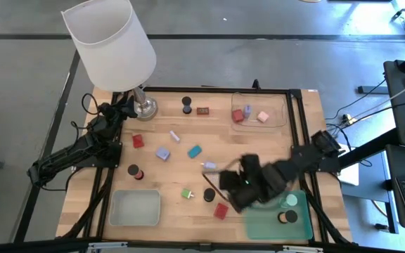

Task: Pick & Place Office items
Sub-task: Put the bottom blue hourglass into the green bin

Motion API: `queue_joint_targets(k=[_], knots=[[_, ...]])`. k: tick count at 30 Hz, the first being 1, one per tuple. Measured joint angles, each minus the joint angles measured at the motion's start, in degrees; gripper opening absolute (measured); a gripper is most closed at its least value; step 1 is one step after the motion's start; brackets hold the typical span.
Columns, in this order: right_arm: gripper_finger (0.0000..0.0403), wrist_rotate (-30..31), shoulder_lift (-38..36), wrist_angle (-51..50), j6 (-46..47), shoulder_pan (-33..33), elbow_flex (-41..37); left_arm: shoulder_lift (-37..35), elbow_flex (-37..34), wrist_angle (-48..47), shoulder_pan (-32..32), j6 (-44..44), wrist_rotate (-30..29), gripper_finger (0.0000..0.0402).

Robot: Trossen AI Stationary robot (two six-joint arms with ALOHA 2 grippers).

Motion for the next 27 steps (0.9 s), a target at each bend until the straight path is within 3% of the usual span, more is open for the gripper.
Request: queue_joint_targets(k=[6, 11, 21, 27], knots=[[0.0214, -1.2, -0.8, 0.0, 20.1, 10.0, -6.6, 0.0, 0.0, 0.0, 0.0, 0.0, 0.0, 0.0251], [0.0224, -4.7, -0.8, 0.0, 31.1, 15.8, -9.7, 0.0, 0.0, 0.0, 0.0, 0.0, 0.0, 0.0251], [0.0219, -7.6, -0.8, 0.1, 41.7, 21.2, -16.8, 0.0, 0.0, 0.0, 0.0, 0.0, 0.0, 0.0251], [0.0224, -9.6, -0.8, 1.1, 42.6, 21.2, -22.1, 0.0, 0.0, 0.0, 0.0, 0.0, 0.0, 0.0251]])
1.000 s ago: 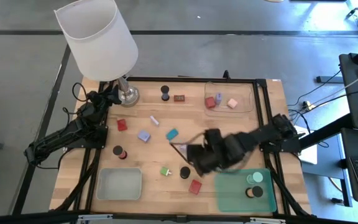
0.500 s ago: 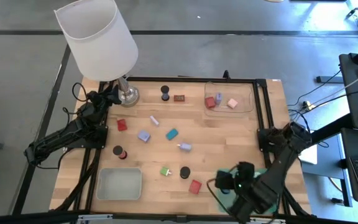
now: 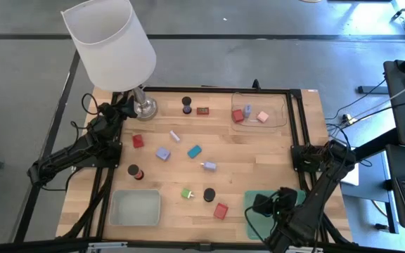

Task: Pick & Place Office items
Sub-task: Put the bottom blue hourglass into the green bin

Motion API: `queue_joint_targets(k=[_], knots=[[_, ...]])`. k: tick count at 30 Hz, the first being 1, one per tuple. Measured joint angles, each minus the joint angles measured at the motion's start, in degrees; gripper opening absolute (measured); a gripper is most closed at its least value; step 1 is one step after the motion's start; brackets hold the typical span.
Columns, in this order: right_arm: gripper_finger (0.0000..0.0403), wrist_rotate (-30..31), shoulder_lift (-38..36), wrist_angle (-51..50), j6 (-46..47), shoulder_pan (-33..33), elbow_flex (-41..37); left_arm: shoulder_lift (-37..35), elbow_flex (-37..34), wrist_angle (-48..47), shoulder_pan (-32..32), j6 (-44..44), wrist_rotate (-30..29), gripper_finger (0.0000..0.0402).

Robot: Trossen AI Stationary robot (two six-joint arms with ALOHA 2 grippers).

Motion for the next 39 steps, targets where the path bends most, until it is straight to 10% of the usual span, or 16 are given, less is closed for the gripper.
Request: queue_joint_targets(k=[39], knots=[[0.0257, -3.3, 0.0, 5.1, 4.3, -0.6, -11.5, 0.0, 0.0, 0.0, 0.0, 0.0, 0.0, 0.0251]])
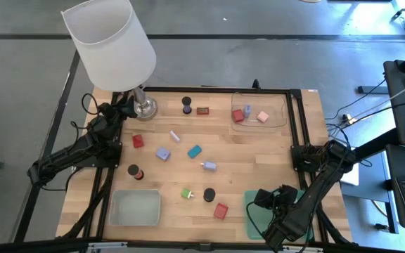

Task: Pick & Place Office items
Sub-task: Put the bottom blue hourglass into the green bin, then put the white hourglass into the green bin

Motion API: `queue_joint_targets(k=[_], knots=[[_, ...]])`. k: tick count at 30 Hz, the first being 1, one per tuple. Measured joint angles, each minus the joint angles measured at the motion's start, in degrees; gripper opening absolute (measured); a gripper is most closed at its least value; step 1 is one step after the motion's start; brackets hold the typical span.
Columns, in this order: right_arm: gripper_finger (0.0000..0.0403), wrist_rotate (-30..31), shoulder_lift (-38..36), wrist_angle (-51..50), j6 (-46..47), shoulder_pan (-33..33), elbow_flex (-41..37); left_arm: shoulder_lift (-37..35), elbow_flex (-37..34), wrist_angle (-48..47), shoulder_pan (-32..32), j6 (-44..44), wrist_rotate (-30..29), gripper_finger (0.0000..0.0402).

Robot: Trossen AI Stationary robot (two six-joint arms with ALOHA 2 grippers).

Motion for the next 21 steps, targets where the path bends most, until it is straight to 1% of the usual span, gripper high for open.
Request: queue_joint_targets(k=[4, 8, 12, 14, 16, 21], knots=[[0.0287, -0.5, 0.0, -2.2, -1.9, -0.5, 1.7, 0.0, 0.0, 0.0, 0.0, 0.0, 0.0, 0.0251], [0.0340, -0.6, 0.0, -4.7, -2.5, -1.1, 4.0, 0.0, 0.0, 0.0, 0.0, 0.0, 0.0, 0.0251], [0.0391, -0.6, 0.0, -6.2, -5.4, -1.8, 8.0, 0.0, 0.0, 0.0, 0.0, 0.0, 0.0, 0.0251], [0.0394, -0.1, 0.0, -6.2, -7.9, -2.4, 10.3, 0.0, 0.0, 0.0, 0.0, 0.0, 0.0, 0.0251], [0.0383, 1.3, -0.2, -6.1, -10.7, -3.3, 13.1, 0.0, 0.0, 0.0, 0.0, 0.0, 0.0, 0.0251], [0.0360, 8.1, -0.3, -6.2, -17.8, -6.2, 20.4, 0.0, 0.0, 0.0, 0.0, 0.0, 0.0, 0.0251]])
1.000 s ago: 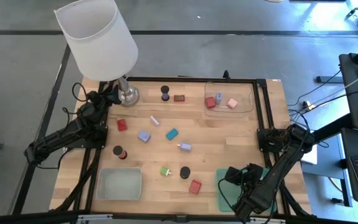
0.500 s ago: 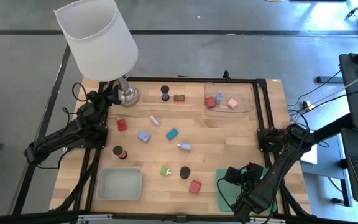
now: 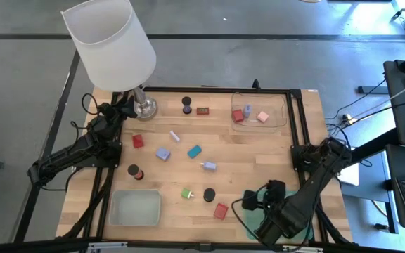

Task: Pick & Place Office items
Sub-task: Put the white hourglass into the green bin

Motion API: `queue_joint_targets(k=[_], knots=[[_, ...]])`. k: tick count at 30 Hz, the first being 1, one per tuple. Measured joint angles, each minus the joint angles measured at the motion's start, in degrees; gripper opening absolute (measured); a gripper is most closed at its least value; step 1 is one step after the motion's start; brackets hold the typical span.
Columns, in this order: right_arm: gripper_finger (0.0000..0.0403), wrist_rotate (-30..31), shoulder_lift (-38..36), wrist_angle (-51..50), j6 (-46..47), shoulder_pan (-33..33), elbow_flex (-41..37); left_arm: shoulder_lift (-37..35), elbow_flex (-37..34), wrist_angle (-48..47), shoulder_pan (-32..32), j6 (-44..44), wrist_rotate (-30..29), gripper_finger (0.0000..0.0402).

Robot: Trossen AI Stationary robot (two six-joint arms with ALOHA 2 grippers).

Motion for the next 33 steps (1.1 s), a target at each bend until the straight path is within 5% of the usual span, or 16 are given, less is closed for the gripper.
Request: queue_joint_targets(k=[7, 16, 33], knots=[[0.0352, 2.3, 0.0, 4.7, -12.8, -7.6, 4.4, 0.0, 0.0, 0.0, 0.0, 0.0, 0.0, 0.0251], [0.0352, -4.1, 4.0, 23.3, -41.4, -17.0, 4.5, 0.0, 0.0, 0.0, 0.0, 0.0, -0.1, 0.0251], [0.0352, -3.9, 9.0, 31.0, -64.5, -20.5, 4.5, 0.0, 0.0, 0.0, 0.0, 0.0, -0.1, 0.0251]])
